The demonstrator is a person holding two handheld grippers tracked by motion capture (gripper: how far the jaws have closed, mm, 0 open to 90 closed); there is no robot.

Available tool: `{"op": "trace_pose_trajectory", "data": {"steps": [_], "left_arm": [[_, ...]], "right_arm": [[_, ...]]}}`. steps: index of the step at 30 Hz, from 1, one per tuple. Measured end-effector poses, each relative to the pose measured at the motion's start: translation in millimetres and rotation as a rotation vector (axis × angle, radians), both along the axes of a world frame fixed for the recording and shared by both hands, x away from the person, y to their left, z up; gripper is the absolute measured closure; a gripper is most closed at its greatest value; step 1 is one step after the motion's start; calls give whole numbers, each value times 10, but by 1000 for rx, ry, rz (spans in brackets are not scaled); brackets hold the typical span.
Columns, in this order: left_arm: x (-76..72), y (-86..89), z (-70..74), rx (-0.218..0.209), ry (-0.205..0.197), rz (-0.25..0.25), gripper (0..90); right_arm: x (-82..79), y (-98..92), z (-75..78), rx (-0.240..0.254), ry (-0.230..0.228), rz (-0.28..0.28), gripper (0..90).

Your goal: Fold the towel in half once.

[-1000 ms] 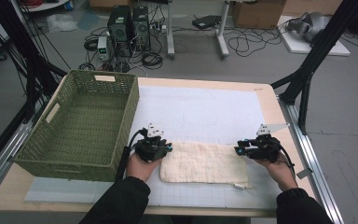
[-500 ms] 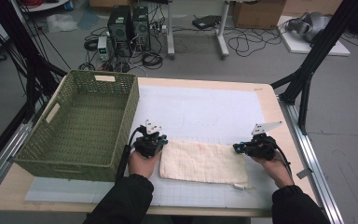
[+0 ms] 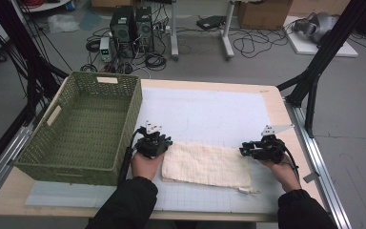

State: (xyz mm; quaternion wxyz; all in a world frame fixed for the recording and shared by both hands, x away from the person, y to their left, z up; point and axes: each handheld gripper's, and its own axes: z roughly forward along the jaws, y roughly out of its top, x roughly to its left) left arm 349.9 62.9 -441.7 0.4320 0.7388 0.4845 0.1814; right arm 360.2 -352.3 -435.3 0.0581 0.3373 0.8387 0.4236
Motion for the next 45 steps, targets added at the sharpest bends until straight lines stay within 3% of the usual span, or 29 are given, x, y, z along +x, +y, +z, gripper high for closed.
{"op": "trace_pose_trajectory", "data": {"steps": [2, 4, 7, 8, 10, 12, 15, 22, 28, 31, 35, 39, 45], "left_arm": [[18, -12, -35, 6, 19, -3, 649], [40, -22, -76, 1, 63, -7, 626], [33, -33, -80, -8, 76, -36, 810], [29, -39, -76, -5, 72, -37, 831], [24, -45, -71, -9, 73, -36, 845], [20, -44, -59, -26, 73, -33, 850], [3, -86, -20, -45, 54, -32, 853], [110, -168, 81, -50, 5, -2, 856], [204, -163, -66, -17, 69, 7, 854], [202, -152, -51, -28, 58, 4, 851], [194, -127, -26, -23, 39, 10, 816], [185, -92, 15, -39, 15, 13, 745], [196, -43, 13, -56, 27, -6, 722]], "right_arm": [[20, -9, -26, -8, 15, -7, 624], [35, 2, -51, -23, 26, -10, 635], [53, 33, -86, -45, 25, 16, 758], [54, 35, -84, -37, 36, 24, 820], [69, 32, -85, -39, 35, 35, 842], [80, 31, -75, -45, 38, 35, 848], [110, 17, -21, -92, 24, 25, 852], [230, -90, 124, -79, -6, -29, 854], [286, -71, -7, -85, 28, -47, 852], [282, -76, -50, -66, 35, -56, 841], [252, -109, -30, -26, 25, -69, 749], [210, -115, 20, -18, 0, -77, 663], [183, -114, 42, 31, 0, -69, 585]]}}
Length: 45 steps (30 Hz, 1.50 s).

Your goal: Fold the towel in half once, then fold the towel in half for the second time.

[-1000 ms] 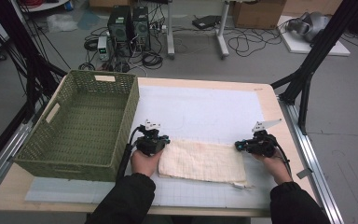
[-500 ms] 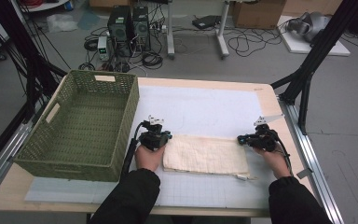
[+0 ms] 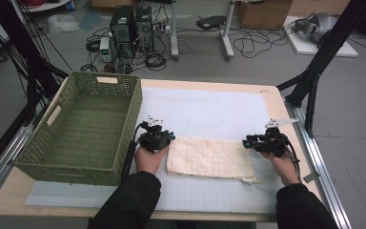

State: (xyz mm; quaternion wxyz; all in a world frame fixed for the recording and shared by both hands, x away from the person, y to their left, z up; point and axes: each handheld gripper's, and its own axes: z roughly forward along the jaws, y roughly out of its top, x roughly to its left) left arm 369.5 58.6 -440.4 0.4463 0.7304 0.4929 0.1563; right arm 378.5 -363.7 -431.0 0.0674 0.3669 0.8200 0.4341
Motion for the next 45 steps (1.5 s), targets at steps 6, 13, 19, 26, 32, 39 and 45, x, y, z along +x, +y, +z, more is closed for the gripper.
{"op": "trace_pose_trajectory", "data": {"steps": [6, 13, 19, 26, 32, 39, 45], "left_arm": [[0, -35, 37, -9, -27, -23, 690], [42, -34, 62, -15, -26, -24, 678], [33, -60, 64, -25, -28, -34, 667], [33, -52, 77, -33, -34, -31, 648], [90, -97, 249, -21, -52, -56, 647], [127, -147, 139, 34, 4, -99, 642], [159, -140, 51, 64, 50, -98, 630]], "right_arm": [[-18, 28, 11, 11, -10, 9, 522], [-19, -13, 39, 48, -33, -10, 504], [-2, 6, 19, 43, -35, 4, 519], [-7, -23, 47, 52, -43, 2, 511], [60, -44, 227, 14, -49, -1, 483], [157, 9, 167, -9, -41, -4, 590], [167, 2, -56, -34, 20, -5, 599]]}}
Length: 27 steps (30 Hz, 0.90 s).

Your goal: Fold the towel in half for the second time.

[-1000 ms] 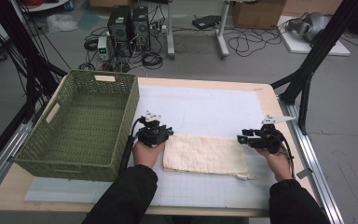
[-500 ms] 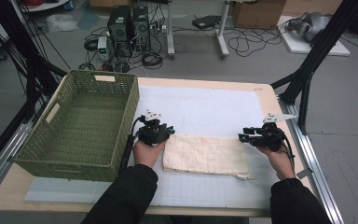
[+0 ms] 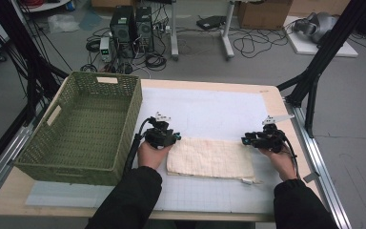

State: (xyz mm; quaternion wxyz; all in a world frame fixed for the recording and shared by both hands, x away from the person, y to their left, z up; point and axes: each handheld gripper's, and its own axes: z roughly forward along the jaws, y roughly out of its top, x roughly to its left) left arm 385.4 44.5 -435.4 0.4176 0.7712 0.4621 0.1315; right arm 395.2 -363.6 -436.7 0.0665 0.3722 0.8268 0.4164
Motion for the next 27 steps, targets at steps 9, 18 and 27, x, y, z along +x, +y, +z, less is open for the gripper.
{"op": "trace_pose_trajectory", "data": {"steps": [9, 18, 27], "left_arm": [[36, -10, -73, 44, 37, 13, 603], [16, -17, -42, 24, 25, -5, 860], [53, 72, 168, -103, -137, 78, 861]], "right_arm": [[25, -32, -96, -9, 28, 11, 584], [0, 4, -80, -10, 56, 77, 842], [111, -100, 247, 91, -9, 10, 845]]}}
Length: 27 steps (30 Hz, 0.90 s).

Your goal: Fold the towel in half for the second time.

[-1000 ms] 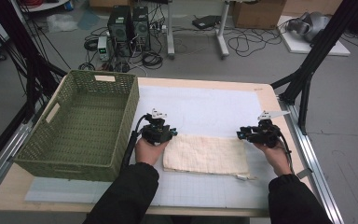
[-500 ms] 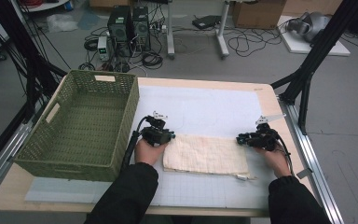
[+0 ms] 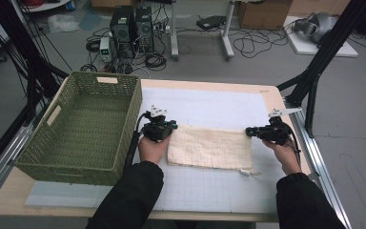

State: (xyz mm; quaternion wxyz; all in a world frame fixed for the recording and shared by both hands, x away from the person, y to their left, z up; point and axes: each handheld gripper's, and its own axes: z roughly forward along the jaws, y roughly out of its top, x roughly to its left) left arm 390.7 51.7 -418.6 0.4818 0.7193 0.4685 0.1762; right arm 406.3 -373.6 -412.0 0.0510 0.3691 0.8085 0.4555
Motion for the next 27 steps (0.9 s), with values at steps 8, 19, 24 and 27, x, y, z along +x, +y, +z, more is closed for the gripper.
{"op": "trace_pose_trajectory", "data": {"steps": [8, 19, 24, 27], "left_arm": [[-115, -6, -52, 50, -35, -49, 857], [-460, 8, -78, 72, -58, -109, 856], [-605, 47, -151, 67, -18, -140, 855], [-695, 69, -189, 60, 7, -158, 854]], "right_arm": [[-104, 28, -51, 2, -12, 28, 842], [-450, 4, -48, 12, -31, 90, 835], [-615, 23, -63, 11, -35, 115, 832], [-697, 31, -128, -5, -18, 130, 831]]}}
